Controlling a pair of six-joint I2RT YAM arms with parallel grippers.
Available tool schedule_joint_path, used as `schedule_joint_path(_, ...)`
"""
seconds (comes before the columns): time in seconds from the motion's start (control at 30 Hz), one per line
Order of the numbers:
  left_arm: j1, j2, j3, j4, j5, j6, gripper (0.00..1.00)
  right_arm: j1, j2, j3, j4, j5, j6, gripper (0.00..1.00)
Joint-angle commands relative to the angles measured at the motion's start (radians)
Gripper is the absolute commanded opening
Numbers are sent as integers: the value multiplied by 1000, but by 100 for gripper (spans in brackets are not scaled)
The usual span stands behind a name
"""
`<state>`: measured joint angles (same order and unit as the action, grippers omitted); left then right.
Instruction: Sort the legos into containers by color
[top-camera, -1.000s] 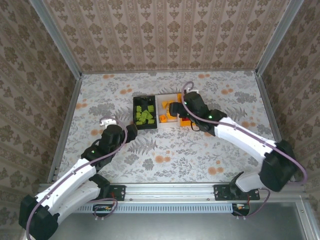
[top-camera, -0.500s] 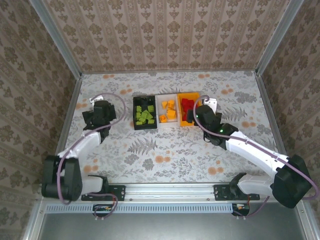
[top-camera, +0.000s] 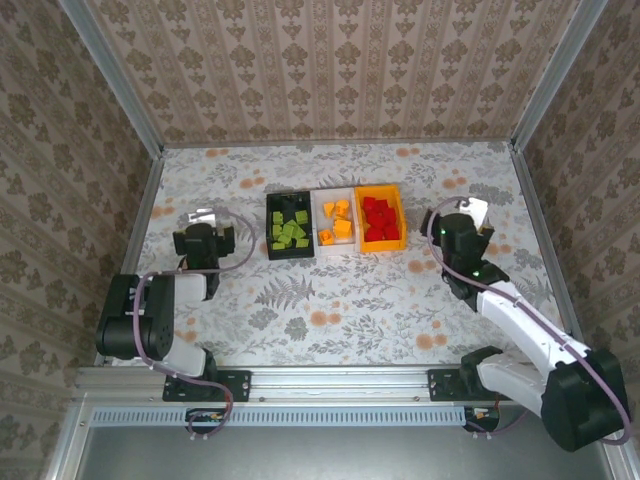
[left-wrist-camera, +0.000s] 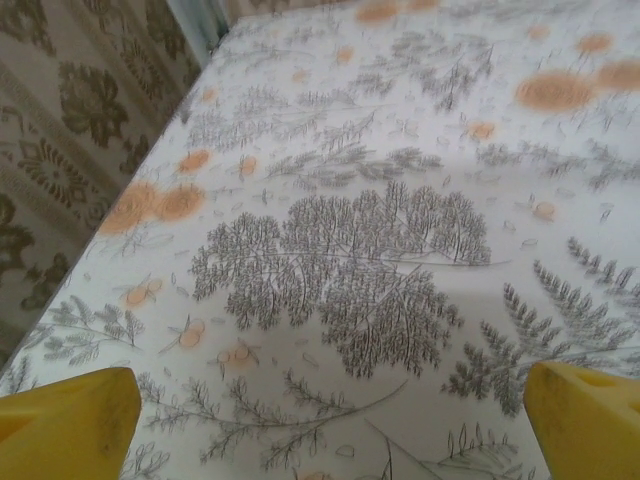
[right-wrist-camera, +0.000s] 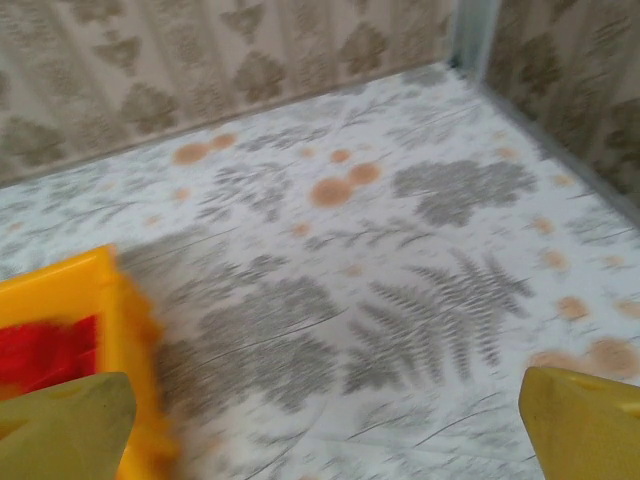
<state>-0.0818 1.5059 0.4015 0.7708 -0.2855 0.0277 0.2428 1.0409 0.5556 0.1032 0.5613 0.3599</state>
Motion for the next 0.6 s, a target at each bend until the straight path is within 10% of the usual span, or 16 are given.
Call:
schedule_joint_path(0.0, 33, 38, -77, 243, 144, 18, 100, -113, 43, -103, 283, -86, -161, 100)
schedule_joint_path(0.57, 36, 40, -24, 151, 80, -2, 100, -206, 496, -158, 786, -382, -309, 100)
